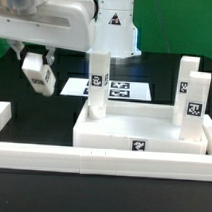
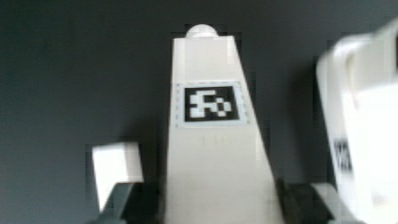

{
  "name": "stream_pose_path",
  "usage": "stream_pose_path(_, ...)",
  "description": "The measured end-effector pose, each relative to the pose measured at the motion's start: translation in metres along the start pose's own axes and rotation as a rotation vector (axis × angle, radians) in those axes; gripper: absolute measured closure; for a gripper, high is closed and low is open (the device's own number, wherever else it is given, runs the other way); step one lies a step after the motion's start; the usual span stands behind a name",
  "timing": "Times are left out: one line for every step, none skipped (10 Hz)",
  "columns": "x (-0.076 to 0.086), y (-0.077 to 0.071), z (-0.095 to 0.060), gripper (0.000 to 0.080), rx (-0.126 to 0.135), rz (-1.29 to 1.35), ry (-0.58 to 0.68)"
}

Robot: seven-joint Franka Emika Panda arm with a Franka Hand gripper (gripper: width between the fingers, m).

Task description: Assemble desk

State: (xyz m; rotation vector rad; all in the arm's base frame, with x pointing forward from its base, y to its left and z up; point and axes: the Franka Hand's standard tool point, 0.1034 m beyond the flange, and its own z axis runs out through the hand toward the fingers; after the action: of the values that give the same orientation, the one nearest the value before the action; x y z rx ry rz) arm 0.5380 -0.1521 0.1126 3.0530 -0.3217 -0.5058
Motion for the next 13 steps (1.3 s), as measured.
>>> stream_pose_path(-0.002, 0.0, 0.003, 0.0512, 0.001, 0.001, 0.046)
stream_pose_path(0.004, 0.001, 0.001, 0.0512, -0.006, 0.001, 0.139)
stream_pose_path(0.004, -0.002, -0.001, 0.0512, -0.007, -0.001, 0.201)
stream_pose_path(0.004, -0.014, -0.008, 0.0512, 0.018, -0.011, 0.227)
stream_pose_path(0.014, -0.022, -0.02, 0.0512, 0.027, -0.057, 0.33)
stream_pose_path(0.018, -0.027, -0.029, 0.0512, 0.011, -0.121, 0.435)
stream_pose_path(0.017, -0.023, -0.025, 0.0512, 0.003, -0.104, 0.498)
stream_pose_path(0.019, -0.018, -0.025, 0.0512, -0.025, -0.106, 0.573)
stream_pose_path(0.02, -0.013, -0.026, 0.0512, -0.05, -0.108, 0.642)
stream_pose_path(0.019, -0.014, -0.024, 0.0512, -0.061, -0.11, 0.665)
stream_pose_path(0.016, -0.03, -0.034, 0.0512, -0.035, -0.118, 0.667)
stream_pose_path(0.01, -0.046, -0.05, 0.0512, 0.001, -0.129, 0.66)
stream_pose_path(0.008, -0.059, -0.067, 0.0512, 0.027, -0.129, 0.683)
